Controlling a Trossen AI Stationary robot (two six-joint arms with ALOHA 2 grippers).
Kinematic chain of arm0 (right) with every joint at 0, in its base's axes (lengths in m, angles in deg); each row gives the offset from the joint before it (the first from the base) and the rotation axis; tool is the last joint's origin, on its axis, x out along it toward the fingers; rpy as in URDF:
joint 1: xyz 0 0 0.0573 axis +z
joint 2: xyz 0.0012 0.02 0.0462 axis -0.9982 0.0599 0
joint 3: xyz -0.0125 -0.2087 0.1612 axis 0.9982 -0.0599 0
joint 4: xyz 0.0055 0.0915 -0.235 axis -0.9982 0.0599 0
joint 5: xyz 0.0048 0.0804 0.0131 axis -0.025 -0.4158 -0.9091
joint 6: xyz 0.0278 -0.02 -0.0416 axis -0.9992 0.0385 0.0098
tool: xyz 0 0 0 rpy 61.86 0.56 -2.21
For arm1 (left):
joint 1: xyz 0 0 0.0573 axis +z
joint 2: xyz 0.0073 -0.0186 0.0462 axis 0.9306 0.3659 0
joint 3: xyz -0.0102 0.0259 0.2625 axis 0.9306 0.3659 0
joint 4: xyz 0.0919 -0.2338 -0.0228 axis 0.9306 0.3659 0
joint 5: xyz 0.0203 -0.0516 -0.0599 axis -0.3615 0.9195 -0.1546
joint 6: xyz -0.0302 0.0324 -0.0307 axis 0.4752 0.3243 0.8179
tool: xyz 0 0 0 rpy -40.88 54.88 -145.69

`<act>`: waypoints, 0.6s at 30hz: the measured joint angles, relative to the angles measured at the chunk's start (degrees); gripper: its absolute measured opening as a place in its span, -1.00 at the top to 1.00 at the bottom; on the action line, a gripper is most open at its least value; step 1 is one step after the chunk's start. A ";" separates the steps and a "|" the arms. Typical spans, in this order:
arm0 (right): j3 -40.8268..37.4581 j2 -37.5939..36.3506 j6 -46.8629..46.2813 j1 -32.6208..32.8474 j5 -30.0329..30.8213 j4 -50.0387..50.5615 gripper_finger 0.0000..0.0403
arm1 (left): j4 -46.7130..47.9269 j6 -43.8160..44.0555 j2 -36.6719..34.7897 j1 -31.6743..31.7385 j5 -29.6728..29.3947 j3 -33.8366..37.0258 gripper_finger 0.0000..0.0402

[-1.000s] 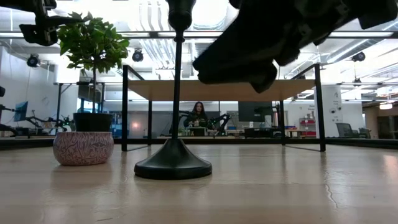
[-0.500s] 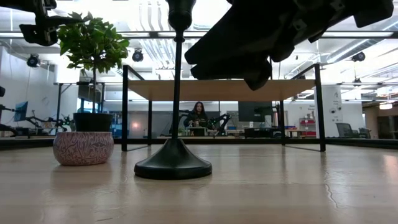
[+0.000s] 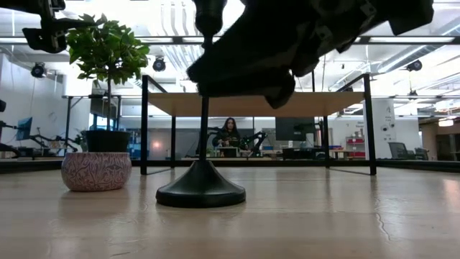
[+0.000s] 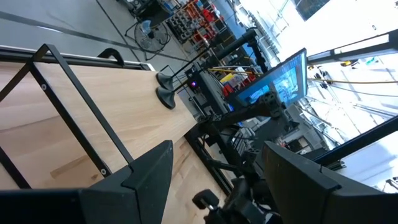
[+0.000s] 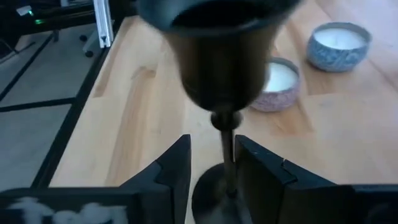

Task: Pick & Place candle stick holders
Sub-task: Put the black candle holder on the shelf

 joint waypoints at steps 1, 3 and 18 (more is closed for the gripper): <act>0.64 0.70 0.10 0.00 0.02 0.12 0.44 | 0.00 0.00 0.00 0.00 0.01 0.00 -0.20; 1.74 1.68 0.45 0.00 -0.04 0.30 0.48 | -0.01 0.00 0.00 0.00 0.00 0.00 -0.20; 0.36 -5.72 -0.42 0.33 9.08 8.74 0.94 | -0.01 0.00 0.00 0.00 0.00 0.00 -0.20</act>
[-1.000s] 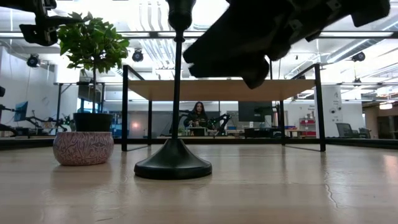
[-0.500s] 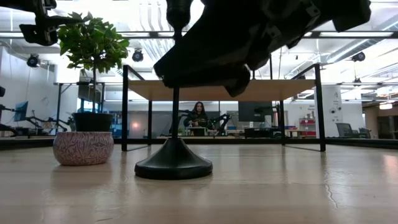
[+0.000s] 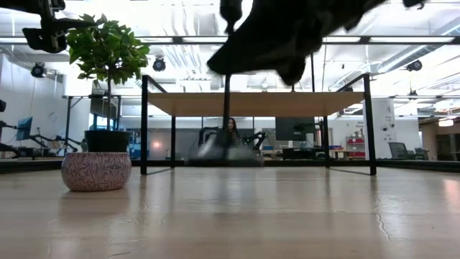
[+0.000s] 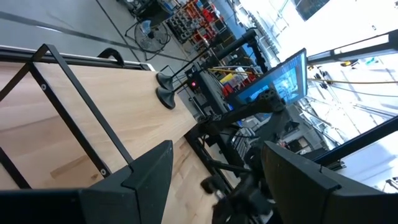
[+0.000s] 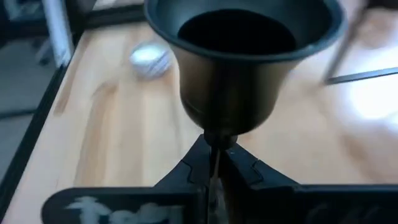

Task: Pick & Place candle stick holders
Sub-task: Put the black candle holder on the shelf

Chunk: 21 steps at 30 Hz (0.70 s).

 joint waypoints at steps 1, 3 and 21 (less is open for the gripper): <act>-0.09 -1.59 -1.05 -0.02 1.55 1.35 0.94 | 0.00 0.00 0.00 0.00 0.00 0.00 -0.20; -0.40 -5.10 -2.76 -0.04 4.21 5.75 0.95 | 0.03 0.00 0.00 -0.03 0.02 0.00 -0.20; -0.49 -39.65 -12.92 -2.42 19.84 46.59 0.95 | 0.01 0.00 0.00 0.00 0.00 0.00 -0.20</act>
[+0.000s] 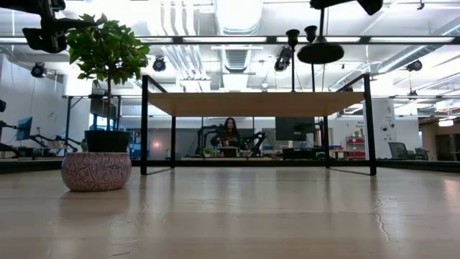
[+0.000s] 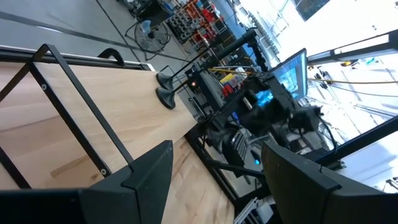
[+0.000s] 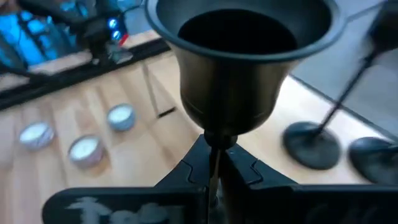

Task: Pick & Place candle stick holders
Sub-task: Put the black candle holder on the shelf

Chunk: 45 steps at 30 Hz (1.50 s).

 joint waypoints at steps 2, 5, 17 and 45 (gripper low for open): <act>0.00 -2.13 0.03 -1.43 0.07 1.40 0.95 | 0.01 0.00 0.00 0.00 0.02 0.00 -0.20; 0.00 -4.23 0.07 -3.75 -0.08 4.32 0.95 | 0.02 0.00 0.00 -0.02 0.02 0.00 -0.20; 0.00 -5.30 4.54 -12.52 -6.09 8.20 0.95 | 0.02 0.00 0.00 0.00 0.00 0.00 -0.20; -7.72 -8.82 11.73 -22.86 -13.34 -0.11 0.95 | 0.02 0.00 0.00 -0.02 0.00 0.00 -0.20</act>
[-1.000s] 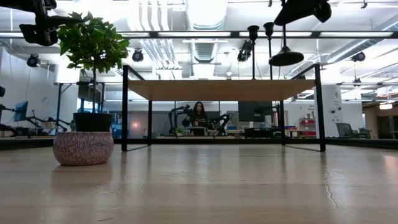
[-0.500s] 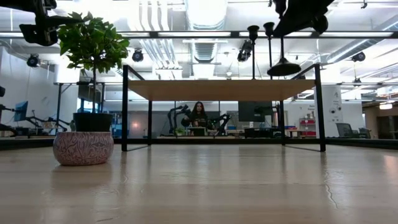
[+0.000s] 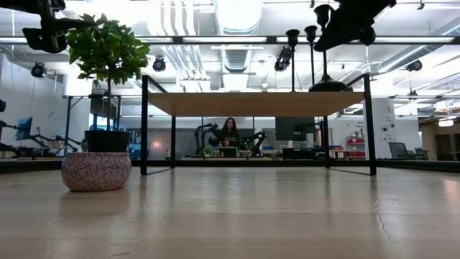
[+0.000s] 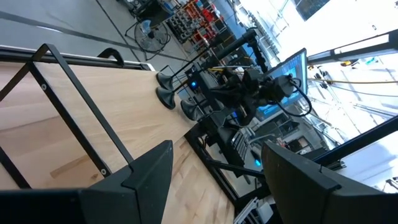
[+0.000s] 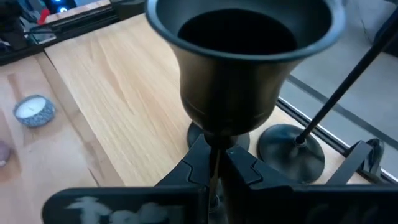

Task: Pick & Place candle stick holders
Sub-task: Put the black candle holder on the shelf

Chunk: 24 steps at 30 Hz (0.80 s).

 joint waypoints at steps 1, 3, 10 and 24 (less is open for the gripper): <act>-0.13 0.00 0.14 -0.45 -0.58 -0.06 0.95 | -0.01 0.00 0.00 0.00 0.00 0.00 -0.20; -0.44 0.02 0.31 -1.23 -1.74 0.04 0.95 | -0.01 0.00 0.00 0.00 0.00 0.01 -0.20; -1.42 0.02 1.49 -1.96 -2.54 -1.65 0.95 | -0.02 0.00 0.00 0.00 0.02 0.00 -0.20; -3.87 -0.09 1.47 -2.69 -3.07 -4.59 0.95 | -0.02 0.00 0.00 0.00 0.02 0.00 -0.20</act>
